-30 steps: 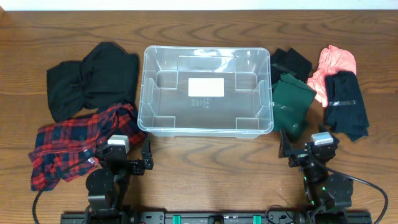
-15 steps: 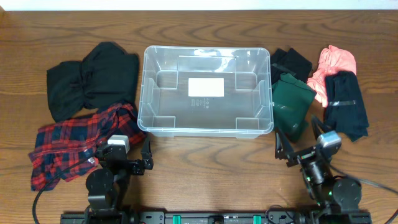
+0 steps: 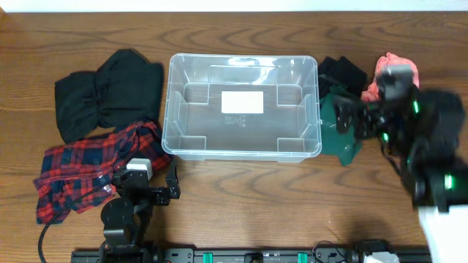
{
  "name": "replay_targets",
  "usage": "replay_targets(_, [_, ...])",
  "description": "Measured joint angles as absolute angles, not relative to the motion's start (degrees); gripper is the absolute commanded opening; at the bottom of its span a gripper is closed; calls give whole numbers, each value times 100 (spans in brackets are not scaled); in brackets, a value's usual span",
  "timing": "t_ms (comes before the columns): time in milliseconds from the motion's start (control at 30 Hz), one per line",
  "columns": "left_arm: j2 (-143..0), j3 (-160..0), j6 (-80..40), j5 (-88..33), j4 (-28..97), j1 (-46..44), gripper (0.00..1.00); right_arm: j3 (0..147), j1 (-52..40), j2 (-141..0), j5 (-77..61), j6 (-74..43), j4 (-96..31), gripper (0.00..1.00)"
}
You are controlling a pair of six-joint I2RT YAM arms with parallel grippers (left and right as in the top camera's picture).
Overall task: Pack container
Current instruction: 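Reach the right gripper to the dark green cloth and grasp it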
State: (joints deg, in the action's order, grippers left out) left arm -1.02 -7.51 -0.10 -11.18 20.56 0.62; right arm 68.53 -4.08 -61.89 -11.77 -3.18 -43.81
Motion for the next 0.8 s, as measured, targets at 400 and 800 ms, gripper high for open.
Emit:
replay_targets(400, [-102, -751, -10, -1116, 2058, 62, 98, 7417, 1253, -8449, -1848, -1382, -4781, 99])
replay_targets(800, [-102, -751, -10, -1116, 2058, 62, 98, 7415, 1815, -10538, -2292, -840, -4637, 99])
